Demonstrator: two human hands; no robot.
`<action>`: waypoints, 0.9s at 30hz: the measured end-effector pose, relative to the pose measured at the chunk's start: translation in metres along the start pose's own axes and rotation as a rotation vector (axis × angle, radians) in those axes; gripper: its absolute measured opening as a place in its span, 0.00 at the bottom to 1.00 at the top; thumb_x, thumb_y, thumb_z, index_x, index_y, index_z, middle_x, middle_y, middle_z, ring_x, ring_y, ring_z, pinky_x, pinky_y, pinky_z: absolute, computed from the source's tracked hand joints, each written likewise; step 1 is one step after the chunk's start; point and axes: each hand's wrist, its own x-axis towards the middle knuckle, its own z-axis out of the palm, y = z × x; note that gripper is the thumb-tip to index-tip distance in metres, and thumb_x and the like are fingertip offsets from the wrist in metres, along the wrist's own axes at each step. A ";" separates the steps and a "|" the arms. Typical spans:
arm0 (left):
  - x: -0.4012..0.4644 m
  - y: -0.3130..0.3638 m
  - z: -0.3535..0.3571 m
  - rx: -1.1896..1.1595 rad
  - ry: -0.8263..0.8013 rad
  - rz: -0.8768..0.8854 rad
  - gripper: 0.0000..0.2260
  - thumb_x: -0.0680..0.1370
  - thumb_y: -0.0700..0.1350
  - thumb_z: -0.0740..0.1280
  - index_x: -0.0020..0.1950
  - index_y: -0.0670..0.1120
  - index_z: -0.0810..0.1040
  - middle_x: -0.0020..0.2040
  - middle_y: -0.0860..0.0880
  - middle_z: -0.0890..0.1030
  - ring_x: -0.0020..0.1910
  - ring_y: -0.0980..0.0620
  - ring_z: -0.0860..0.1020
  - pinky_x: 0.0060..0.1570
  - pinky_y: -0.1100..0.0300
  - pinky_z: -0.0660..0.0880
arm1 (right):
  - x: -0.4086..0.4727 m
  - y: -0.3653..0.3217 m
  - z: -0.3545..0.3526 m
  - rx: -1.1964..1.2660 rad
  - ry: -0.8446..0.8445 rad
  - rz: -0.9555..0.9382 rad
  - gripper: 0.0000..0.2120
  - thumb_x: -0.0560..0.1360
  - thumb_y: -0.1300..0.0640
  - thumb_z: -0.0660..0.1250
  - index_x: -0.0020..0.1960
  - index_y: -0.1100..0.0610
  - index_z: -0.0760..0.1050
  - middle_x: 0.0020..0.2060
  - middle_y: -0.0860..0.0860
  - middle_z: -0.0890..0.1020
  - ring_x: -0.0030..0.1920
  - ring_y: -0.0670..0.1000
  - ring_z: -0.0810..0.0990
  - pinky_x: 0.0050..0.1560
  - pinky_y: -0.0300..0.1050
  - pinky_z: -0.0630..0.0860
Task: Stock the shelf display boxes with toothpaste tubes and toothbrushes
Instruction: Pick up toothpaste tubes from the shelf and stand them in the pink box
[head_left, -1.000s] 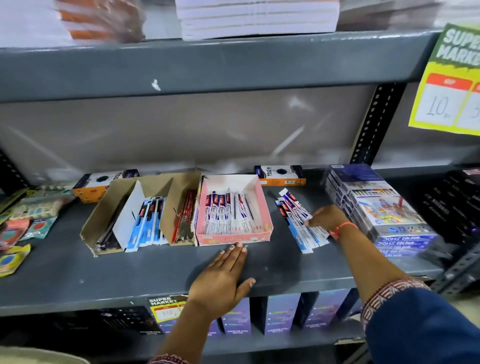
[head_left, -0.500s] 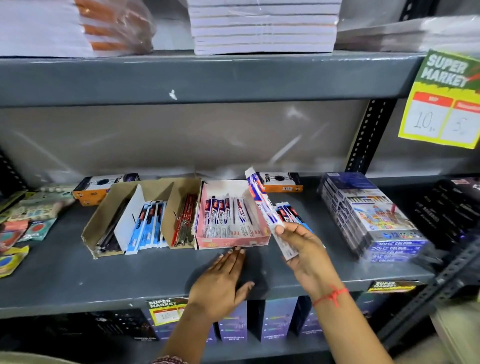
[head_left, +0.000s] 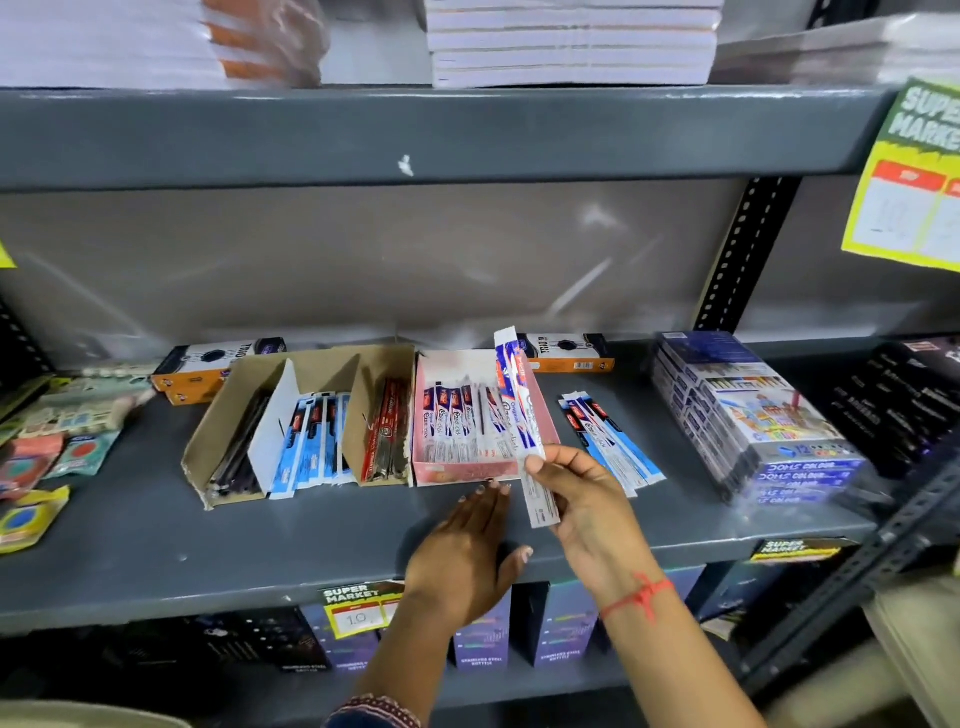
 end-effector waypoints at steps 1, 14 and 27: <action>0.000 0.000 0.000 0.013 0.012 0.017 0.36 0.74 0.64 0.35 0.77 0.45 0.45 0.77 0.47 0.52 0.74 0.51 0.50 0.70 0.60 0.46 | 0.006 -0.002 0.002 -0.015 0.010 0.002 0.10 0.72 0.72 0.65 0.37 0.59 0.76 0.25 0.50 0.84 0.25 0.46 0.81 0.24 0.33 0.76; -0.002 0.000 -0.006 -0.162 -0.041 -0.003 0.35 0.80 0.59 0.36 0.63 0.40 0.76 0.60 0.44 0.79 0.58 0.48 0.77 0.53 0.57 0.74 | 0.109 0.005 0.057 -0.808 0.231 0.013 0.12 0.71 0.65 0.68 0.34 0.53 0.72 0.45 0.55 0.80 0.51 0.55 0.78 0.59 0.46 0.74; -0.002 -0.001 -0.009 -0.099 -0.038 0.027 0.27 0.71 0.57 0.52 0.53 0.43 0.83 0.54 0.45 0.82 0.54 0.49 0.80 0.53 0.55 0.75 | 0.122 0.032 0.076 -1.301 0.183 -0.041 0.11 0.73 0.65 0.63 0.54 0.65 0.78 0.54 0.62 0.83 0.55 0.61 0.81 0.53 0.47 0.77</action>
